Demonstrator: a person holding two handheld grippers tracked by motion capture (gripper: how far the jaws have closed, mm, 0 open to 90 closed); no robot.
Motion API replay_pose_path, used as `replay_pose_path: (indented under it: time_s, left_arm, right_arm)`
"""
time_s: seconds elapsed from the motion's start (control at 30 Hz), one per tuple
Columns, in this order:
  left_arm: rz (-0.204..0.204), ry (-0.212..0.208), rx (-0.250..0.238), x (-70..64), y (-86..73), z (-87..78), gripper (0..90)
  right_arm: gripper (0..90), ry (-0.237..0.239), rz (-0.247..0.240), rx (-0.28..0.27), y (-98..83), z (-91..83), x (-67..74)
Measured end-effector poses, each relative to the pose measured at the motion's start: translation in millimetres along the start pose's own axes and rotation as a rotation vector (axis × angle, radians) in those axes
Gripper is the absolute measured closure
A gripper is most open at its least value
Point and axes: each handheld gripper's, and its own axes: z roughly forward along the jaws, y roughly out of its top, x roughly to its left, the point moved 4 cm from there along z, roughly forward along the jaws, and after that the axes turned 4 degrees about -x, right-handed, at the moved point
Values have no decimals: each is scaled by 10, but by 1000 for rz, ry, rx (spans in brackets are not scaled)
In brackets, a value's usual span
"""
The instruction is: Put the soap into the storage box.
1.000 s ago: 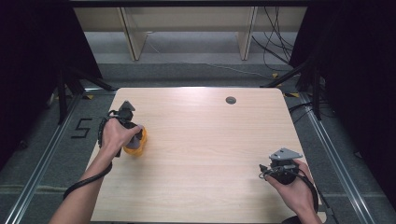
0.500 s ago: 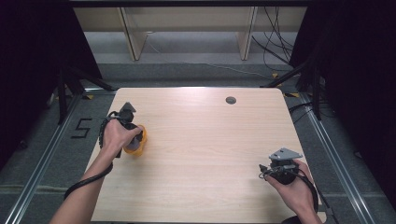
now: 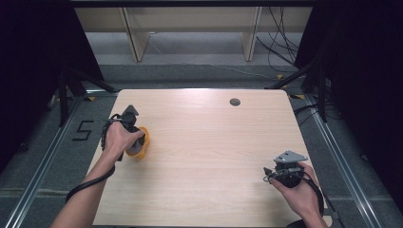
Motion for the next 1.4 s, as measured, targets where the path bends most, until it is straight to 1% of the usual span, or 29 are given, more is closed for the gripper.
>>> replay_pose_path:
  time_s: [0.03, 0.07, 0.1, 0.13, 0.23, 0.3, 0.33, 0.4, 0.53, 0.63, 0.67, 0.77, 0.8, 0.83, 0.93, 0.97, 1.0, 1.03, 1.07, 1.1, 1.13, 1.17, 1.2, 1.23, 1.27, 1.3, 1.33, 1.37, 1.4]
  left_arm:
    - [13, -4, -1, 7, 1, 5, 487]
    - [-5, -5, -12, -11, 0, 9, 483]
    - [-4, 1, -32, -14, 6, 13, 477]
    - [-1, 9, -45, -15, 10, 4, 460]
    - [30, 4, -54, 6, 21, -56, 447]
    - [29, 9, -75, 1, 30, -101, 403]
    - [51, 5, -97, 2, 18, -156, 397]
    - [59, 3, -102, 5, 9, -186, 386]
    - [73, -18, -168, 15, -47, -282, 371]
    - [62, -31, -232, 23, -116, -380, 371]
    - [59, -34, -238, 23, -150, -423, 371]
    - [86, -40, -300, 33, -262, -506, 370]
    - [109, -44, -359, 34, -350, -539, 354]
    - [109, -44, -359, 34, -350, -539, 335]
    - [127, -45, -442, 31, -508, -552, 321]
    - [139, -67, -477, 21, -653, -530, 303]
    - [139, -67, -477, 21, -653, -530, 295]
    - [144, -83, -509, 29, -818, -476, 286]
    - [130, -97, -547, 26, -895, -439, 285]
    - [117, -116, -615, 25, -965, -413, 299]
    - [117, -116, -615, 25, -965, -413, 330]
    - [105, -123, -685, 16, -1036, -402, 330]
    - [107, -105, -736, 20, -1106, -384, 342]
    - [107, -99, -765, 25, -1174, -359, 349]
    - [106, -108, -754, 15, -1235, -337, 354]
    - [108, -125, -758, -21, -1298, -325, 352]
    - [108, -125, -758, -21, -1298, -325, 353]
    - [117, -107, -753, -32, -1326, -329, 353]
    - [122, -120, -753, -57, -1338, -319, 357]
  right_arm:
    - [490, 1, 0, 0, 0, 1, 0]
    - [490, 1, 1, 1, 0, 1, 1]
    - [490, 2, 12, 6, -3, -1, 11]
    - [490, 2, 2, 2, -1, 0, 3]
    - [490, 1, 1, 1, -1, 1, 1]
    - [490, 1, 1, 2, -2, 1, 2]
    - [490, 1, 1, 3, -2, 1, 2]
    - [489, 2, 1, 2, -2, 0, 2]
    - [490, 1, 0, 1, -1, -1, 1]
    - [489, 1, 2, 3, -4, 0, 2]
    - [489, 0, 3, 3, -3, -2, 2]
    - [489, 0, 0, 2, -1, -1, 2]
    - [489, 1, 10, 7, -4, -3, 11]
    - [489, 1, 10, 7, -4, -3, 11]
    - [489, -2, -2, 3, 0, -6, 3]
    - [489, -3, -2, 2, -1, -7, 3]
    - [489, -3, -2, 1, -1, -5, 1]
    - [489, -1, -3, -1, 0, -4, 1]
    - [489, -3, -1, -1, 1, -5, 3]
    - [489, -3, 6, -2, 3, -4, 8]
    - [489, -3, 6, -2, 3, -4, 8]
    - [489, -3, 2, -1, 2, -4, 6]
    - [489, -3, 1, 0, 1, -2, 6]
    - [489, -4, 3, -1, 1, 1, 5]
    - [489, -5, 9, -3, 6, 3, 9]
    - [489, -7, -28, -16, 9, 12, -12]
    - [489, -9, -12, -26, 17, 21, 5]
    - [489, -9, -12, -26, 17, 21, 5]
    - [489, -4, 18, -5, 17, 7, 33]
